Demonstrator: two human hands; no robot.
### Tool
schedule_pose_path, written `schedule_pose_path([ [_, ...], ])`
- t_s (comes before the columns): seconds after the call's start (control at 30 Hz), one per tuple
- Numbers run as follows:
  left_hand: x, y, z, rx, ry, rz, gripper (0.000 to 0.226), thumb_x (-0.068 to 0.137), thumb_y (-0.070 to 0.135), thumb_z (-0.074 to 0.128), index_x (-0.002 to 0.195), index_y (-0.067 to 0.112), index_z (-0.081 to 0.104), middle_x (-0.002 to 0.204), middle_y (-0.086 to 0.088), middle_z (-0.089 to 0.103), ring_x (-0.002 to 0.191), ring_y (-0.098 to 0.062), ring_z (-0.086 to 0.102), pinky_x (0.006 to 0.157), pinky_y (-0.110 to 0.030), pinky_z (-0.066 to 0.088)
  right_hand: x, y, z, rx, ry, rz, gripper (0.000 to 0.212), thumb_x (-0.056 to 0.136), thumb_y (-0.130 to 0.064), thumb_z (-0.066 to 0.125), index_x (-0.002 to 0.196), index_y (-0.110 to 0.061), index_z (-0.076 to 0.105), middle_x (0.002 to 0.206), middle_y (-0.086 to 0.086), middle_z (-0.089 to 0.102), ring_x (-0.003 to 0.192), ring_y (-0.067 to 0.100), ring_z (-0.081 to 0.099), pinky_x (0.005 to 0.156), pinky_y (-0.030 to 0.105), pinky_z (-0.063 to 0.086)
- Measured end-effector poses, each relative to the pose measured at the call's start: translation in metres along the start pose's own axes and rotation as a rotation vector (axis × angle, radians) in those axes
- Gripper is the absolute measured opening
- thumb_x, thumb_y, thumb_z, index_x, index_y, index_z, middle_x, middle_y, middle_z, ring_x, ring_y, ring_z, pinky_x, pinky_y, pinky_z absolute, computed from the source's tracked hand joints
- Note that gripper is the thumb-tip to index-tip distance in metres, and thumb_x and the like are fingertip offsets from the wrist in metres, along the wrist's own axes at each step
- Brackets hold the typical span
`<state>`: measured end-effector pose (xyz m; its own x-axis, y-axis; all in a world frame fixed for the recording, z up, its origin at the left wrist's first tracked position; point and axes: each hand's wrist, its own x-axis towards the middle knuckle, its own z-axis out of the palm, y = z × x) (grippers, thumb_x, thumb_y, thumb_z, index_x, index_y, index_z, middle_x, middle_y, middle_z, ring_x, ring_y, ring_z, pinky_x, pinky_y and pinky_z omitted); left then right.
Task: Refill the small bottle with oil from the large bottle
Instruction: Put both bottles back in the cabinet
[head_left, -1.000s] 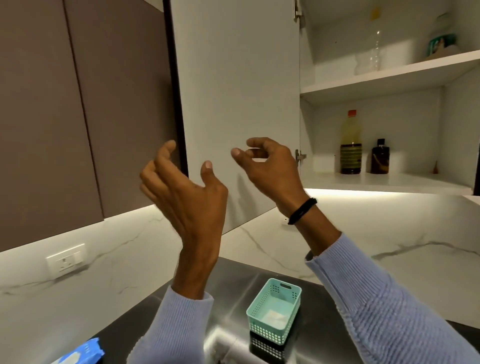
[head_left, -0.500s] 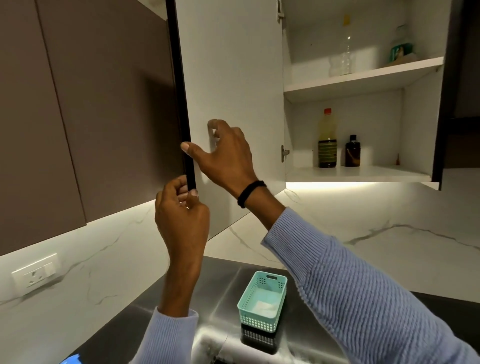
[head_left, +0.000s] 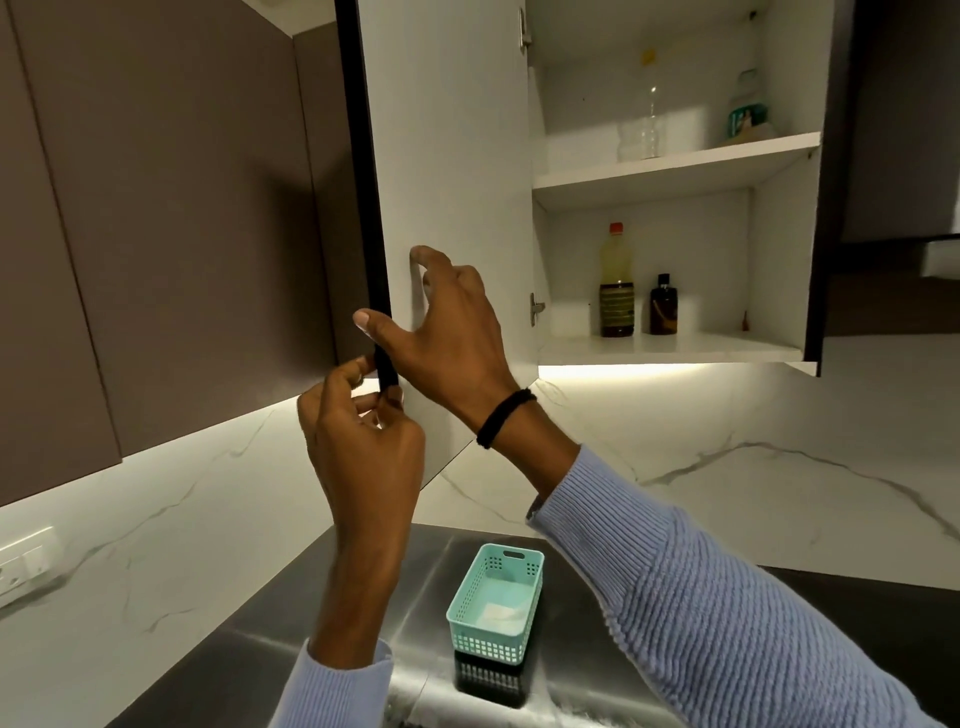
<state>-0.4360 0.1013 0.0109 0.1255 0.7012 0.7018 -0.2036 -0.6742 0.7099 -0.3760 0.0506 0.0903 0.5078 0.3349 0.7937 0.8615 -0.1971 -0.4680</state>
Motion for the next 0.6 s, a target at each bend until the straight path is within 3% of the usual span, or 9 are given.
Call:
schedule_pose_path([
  [0.13, -0.014, 0.012, 0.009, -0.053, -0.030, 0.022, 0.036, 0.085, 0.009, 0.073, 0.119, 0.012, 0.063, 0.131, -0.014, 0.050, 0.097, -0.012, 0.053, 0.061, 0.007, 0.035, -0.009, 0.011, -0.018, -0.009, 0.039, 0.013, 0.071, 0.090, -0.050, 0.065, 0.149, -0.021, 0.035, 0.149, 0.006, 0.043, 0.131, 0.022, 0.047, 0.100, 0.030, 0.044],
  [0.27, -0.029, 0.027, 0.020, -0.101, -0.068, 0.014, 0.034, 0.085, 0.008, 0.073, 0.117, 0.014, 0.064, 0.132, -0.011, 0.048, 0.102, -0.014, 0.054, 0.070, -0.002, 0.035, -0.021, 0.021, -0.043, 0.003, 0.093, 0.026, 0.067, 0.090, -0.048, 0.066, 0.146, -0.022, 0.040, 0.145, 0.005, 0.047, 0.127, 0.022, 0.053, 0.101, 0.035, 0.049],
  [0.47, -0.056, 0.050, 0.040, -0.170, -0.160, 0.051, 0.032, 0.086, 0.008, 0.073, 0.116, 0.016, 0.066, 0.131, -0.007, 0.050, 0.107, -0.018, 0.058, 0.073, -0.003, 0.039, -0.040, 0.037, -0.088, -0.021, 0.188, 0.027, 0.058, 0.091, -0.045, 0.066, 0.142, -0.022, 0.047, 0.137, 0.003, 0.055, 0.118, 0.020, 0.059, 0.096, 0.042, 0.055],
  [0.6, -0.077, 0.070, 0.058, -0.207, -0.209, 0.094, 0.036, 0.081, 0.004, 0.077, 0.108, 0.023, 0.062, 0.125, -0.003, 0.048, 0.111, -0.020, 0.058, 0.076, -0.005, 0.042, -0.049, 0.053, -0.116, -0.049, 0.259, 0.020, 0.053, 0.092, -0.042, 0.066, 0.138, -0.020, 0.051, 0.130, 0.002, 0.061, 0.106, 0.013, 0.063, 0.088, 0.032, 0.058],
])
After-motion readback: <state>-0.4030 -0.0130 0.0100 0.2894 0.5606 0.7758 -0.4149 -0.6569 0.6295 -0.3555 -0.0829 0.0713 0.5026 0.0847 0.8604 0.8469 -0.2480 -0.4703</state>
